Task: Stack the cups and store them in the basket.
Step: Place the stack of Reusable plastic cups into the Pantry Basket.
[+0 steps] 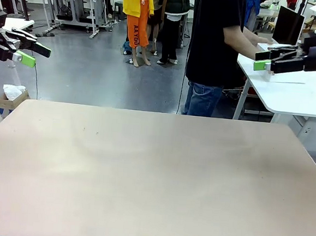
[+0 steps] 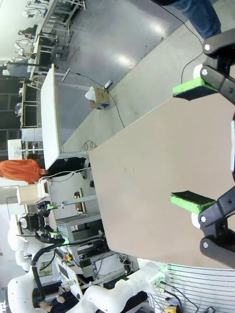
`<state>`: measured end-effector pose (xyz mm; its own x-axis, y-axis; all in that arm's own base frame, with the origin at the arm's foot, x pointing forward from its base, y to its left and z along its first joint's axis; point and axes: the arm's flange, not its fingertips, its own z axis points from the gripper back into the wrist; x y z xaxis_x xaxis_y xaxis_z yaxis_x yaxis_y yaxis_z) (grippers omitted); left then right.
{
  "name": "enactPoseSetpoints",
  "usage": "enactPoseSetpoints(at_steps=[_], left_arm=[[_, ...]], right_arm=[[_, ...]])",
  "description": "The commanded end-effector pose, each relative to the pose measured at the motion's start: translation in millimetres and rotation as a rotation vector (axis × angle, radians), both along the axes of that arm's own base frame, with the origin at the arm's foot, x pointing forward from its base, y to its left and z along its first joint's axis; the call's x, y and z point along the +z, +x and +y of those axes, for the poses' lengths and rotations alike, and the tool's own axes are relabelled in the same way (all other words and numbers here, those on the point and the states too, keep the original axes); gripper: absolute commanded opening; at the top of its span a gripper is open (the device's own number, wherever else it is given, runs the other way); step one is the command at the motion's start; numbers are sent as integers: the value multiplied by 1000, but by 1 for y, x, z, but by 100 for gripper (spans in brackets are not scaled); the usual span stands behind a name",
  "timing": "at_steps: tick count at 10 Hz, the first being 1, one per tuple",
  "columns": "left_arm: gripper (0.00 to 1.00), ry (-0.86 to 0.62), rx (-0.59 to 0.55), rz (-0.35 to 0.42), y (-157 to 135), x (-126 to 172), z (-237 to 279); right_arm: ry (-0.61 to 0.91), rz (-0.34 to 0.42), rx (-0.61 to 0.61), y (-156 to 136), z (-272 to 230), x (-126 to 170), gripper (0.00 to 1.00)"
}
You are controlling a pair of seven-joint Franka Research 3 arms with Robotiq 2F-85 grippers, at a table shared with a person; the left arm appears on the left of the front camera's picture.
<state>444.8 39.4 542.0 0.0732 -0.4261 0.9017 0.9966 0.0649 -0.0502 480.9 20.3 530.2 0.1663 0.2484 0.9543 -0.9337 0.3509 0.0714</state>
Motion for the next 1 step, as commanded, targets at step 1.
enactPoseSetpoints(at_steps=[1], left_arm=[[100, -8, -1, 5, -2, 3, -2]], right_arm=[[-14, 15, -13, 0, 1, 4, 100]])
